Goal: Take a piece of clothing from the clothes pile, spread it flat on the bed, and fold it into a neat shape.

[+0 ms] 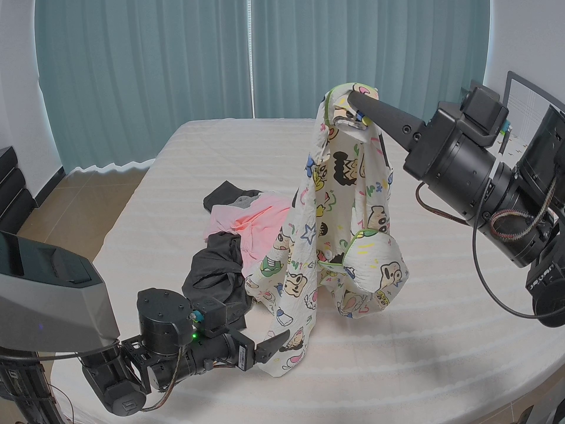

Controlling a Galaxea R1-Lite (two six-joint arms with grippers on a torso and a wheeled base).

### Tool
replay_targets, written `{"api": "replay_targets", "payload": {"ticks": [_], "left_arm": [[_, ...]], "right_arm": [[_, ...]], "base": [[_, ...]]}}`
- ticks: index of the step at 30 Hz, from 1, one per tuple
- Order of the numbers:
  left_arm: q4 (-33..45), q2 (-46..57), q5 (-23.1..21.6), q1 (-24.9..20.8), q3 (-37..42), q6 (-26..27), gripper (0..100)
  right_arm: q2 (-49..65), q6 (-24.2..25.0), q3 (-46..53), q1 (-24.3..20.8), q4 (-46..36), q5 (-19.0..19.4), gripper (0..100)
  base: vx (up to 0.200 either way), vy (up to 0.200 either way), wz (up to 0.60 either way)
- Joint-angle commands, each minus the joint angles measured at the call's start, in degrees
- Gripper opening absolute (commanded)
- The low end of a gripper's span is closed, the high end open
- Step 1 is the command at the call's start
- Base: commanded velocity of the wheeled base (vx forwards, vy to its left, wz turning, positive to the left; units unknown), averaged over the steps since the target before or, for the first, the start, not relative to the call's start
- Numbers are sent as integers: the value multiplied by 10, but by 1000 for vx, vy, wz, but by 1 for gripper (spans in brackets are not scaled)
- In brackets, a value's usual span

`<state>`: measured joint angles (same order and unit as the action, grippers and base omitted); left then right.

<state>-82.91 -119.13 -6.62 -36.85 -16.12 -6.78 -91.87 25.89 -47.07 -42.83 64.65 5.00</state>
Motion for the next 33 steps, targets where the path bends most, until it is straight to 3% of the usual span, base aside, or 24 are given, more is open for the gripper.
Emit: {"api": "replay_targets", "payload": {"ticks": [1,3,15,21,22,33], "left_arm": [[-1,-2,-65,5,5,-17,100],[-1,-31,-96,5,-1,-20,100],[-1,-156,-128,18,-104,-24,100],[-1,-181,-157,19,-98,-25,100],[-1,-181,-157,19,-98,-25,0],[-8,-135,-129,47,-59,-56,0]], "right_arm": [[4,0,3,-1,0,1,0],[7,1,4,-1,-1,1,0],[9,1,-1,-2,-1,2,0],[7,1,0,0,0,2,0],[7,1,0,0,0,2,0],[20,1,27,37,0,-3,0]], "base": [[0,0,0],[0,0,0],[0,0,0],[0,0,0],[0,0,0],[0,0,0]]}}
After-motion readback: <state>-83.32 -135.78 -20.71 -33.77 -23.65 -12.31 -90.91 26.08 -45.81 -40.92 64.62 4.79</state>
